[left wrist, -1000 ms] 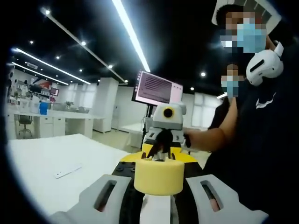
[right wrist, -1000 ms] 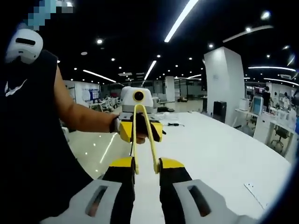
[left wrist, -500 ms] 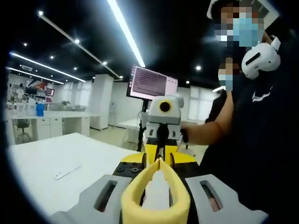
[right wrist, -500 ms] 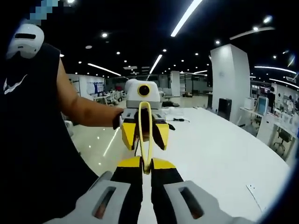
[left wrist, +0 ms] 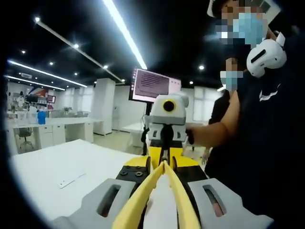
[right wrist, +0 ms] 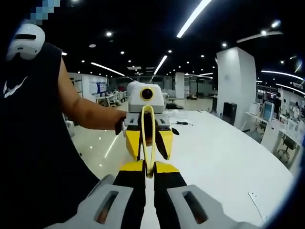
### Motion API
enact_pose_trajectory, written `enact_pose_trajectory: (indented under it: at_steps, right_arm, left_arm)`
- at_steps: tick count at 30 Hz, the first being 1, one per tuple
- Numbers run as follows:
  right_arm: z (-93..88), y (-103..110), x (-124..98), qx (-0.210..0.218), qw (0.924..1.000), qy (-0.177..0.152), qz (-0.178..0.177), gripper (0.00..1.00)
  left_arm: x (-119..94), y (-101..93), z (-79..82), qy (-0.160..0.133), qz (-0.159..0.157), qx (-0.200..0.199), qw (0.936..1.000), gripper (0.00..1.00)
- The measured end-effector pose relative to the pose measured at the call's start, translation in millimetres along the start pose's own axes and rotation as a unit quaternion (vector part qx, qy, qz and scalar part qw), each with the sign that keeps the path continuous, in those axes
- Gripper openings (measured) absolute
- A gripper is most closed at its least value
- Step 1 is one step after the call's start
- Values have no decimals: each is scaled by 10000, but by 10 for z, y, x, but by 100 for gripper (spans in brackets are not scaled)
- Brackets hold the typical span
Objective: Place the target food into the container with the food tongs after gripping and lifting it, then release it inside without dropping or visibly crushing the food.
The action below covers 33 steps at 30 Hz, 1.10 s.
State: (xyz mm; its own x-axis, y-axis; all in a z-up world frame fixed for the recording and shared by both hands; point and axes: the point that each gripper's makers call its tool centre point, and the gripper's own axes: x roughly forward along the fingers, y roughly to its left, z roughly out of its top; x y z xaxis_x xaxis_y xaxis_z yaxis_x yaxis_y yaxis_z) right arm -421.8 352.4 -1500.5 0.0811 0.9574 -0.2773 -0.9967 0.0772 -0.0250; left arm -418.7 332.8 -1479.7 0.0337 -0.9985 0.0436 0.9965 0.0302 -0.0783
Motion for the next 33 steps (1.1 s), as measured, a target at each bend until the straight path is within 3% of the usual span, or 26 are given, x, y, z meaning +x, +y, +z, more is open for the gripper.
enact_pose_trajectory:
  at_steps: [11,17,26,33]
  right_arm:
    - [5,36,-3,11,9999,104,102,3]
    - [56,40,-10,116,9999,-47,54,3]
    - [129,55,-18,128,9996,-230,40,2]
    - [166,83,-15,12,9999,-135,97,2]
  left_arm:
    - [-12,-77,4,197,-133,167,9996,15]
    - [-17,-76,72,-7,-109,66,9999,14]
    - [-81,-74,116,23,-56,161,9999,15]
    - [-44,-157,115,21,-236,128,9996,14]
